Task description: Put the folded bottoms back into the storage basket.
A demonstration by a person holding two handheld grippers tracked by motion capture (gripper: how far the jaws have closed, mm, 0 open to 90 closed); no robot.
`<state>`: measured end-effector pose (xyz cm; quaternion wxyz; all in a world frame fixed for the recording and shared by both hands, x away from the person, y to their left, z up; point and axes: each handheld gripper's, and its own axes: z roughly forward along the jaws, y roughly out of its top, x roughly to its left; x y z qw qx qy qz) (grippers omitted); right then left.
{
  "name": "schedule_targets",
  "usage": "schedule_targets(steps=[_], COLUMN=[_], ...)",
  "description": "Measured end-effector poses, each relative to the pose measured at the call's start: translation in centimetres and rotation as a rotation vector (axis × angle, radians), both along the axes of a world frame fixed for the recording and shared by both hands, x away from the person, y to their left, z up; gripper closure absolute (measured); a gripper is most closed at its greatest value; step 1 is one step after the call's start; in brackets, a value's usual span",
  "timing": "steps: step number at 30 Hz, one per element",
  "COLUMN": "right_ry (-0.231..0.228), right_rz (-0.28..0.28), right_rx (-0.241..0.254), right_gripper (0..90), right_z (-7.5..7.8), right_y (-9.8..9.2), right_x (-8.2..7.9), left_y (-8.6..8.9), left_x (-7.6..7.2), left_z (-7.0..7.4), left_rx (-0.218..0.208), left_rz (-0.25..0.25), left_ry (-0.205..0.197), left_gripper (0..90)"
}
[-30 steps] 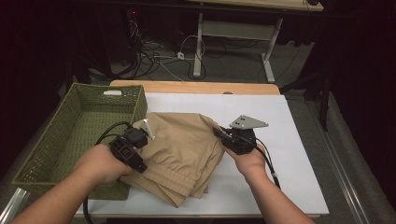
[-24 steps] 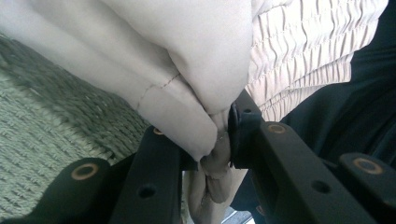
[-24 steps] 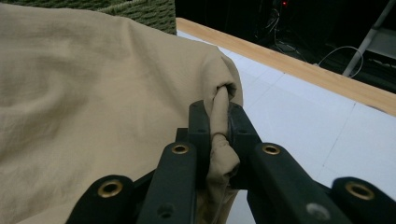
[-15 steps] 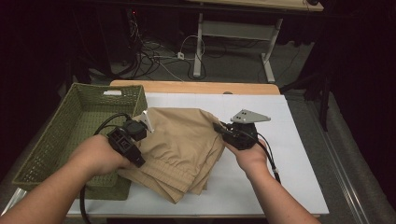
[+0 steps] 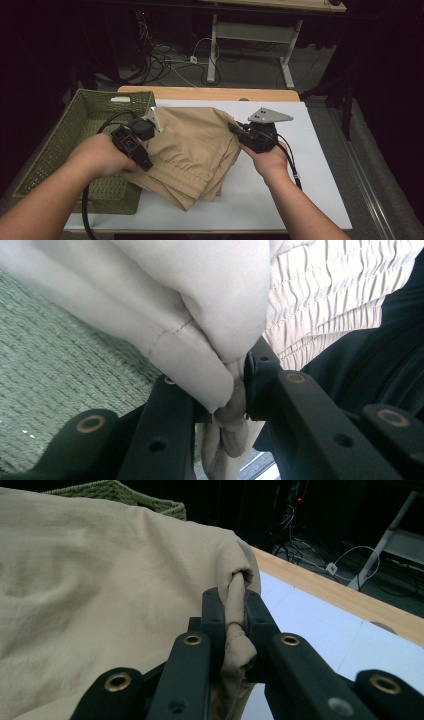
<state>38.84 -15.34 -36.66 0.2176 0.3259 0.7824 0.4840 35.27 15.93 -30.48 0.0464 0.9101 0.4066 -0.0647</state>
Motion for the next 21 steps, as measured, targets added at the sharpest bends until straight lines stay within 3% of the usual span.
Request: schedule_targets(steps=[8, 21], right_ry=[-0.008, -0.039], right_rz=[0.002, 0.039], right_rx=[0.000, 0.014], right_gripper=[84.7, 84.7], right_z=[0.9, 2.7], right_y=[1.0, 3.8], right_x=[0.1, 0.4], left_y=[0.7, 3.8], left_x=[0.1, -0.1], left_z=[0.8, 2.6], left_rx=[0.028, 0.042], left_rz=[-0.003, 0.028], left_ry=[-0.011, -0.036], left_gripper=[75.6, 75.7])
